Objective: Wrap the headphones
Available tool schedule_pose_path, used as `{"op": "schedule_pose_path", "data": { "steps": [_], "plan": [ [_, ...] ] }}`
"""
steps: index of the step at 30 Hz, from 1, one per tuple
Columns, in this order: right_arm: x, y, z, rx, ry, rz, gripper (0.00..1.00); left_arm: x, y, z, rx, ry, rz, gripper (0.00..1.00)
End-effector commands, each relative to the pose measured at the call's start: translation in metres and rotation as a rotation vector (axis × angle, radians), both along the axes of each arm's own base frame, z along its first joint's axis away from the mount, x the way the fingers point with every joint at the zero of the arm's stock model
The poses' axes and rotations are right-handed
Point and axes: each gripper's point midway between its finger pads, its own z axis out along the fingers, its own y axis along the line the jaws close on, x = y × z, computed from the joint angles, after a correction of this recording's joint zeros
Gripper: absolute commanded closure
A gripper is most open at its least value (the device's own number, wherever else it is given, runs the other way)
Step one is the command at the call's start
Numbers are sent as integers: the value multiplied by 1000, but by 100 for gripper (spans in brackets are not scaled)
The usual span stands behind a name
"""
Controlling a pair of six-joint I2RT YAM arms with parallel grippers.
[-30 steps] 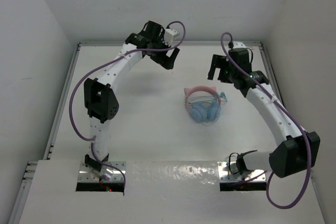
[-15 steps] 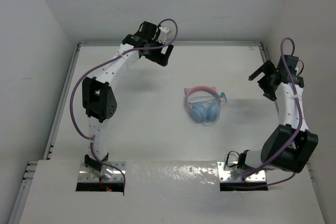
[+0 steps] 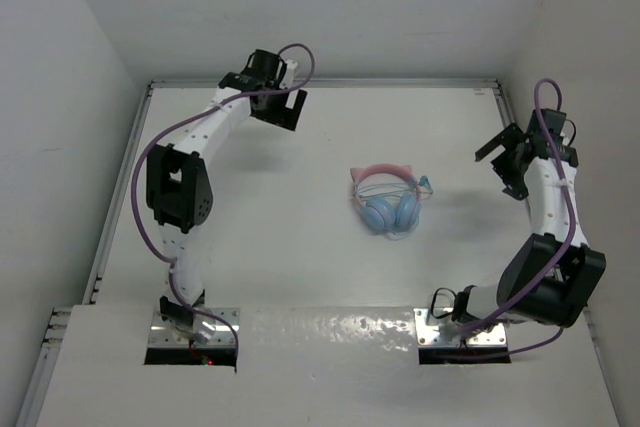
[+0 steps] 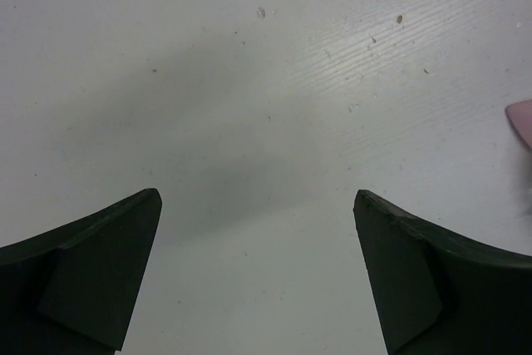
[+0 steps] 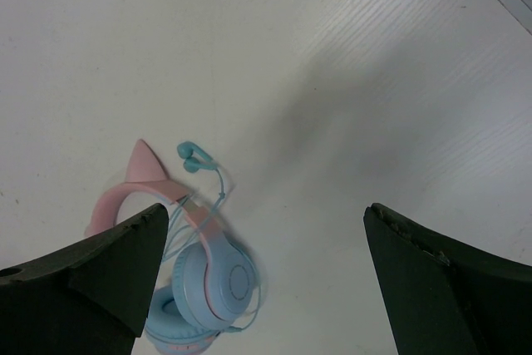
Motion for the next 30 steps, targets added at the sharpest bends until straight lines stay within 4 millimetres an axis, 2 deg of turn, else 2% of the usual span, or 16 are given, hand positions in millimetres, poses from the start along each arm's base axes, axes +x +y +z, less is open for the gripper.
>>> {"op": "schedule_pose_path", "data": {
  "steps": [1, 12, 17, 30],
  "plan": [
    [-2, -3, 3, -23, -9, -14, 1, 3, -2, 43, -38, -110, 16, 1],
    [-12, -10, 8, -86, -2, -7, 1, -1, 4, 37, -12, -98, 31, 1],
    [-16, -8, 0, -85, 9, 8, 1, -1, 3, 36, -17, -98, 29, 1],
    [-15, -1, -1, -75, -29, 37, 1, -3, 5, 35, -8, -96, 33, 1]
  ]
}}
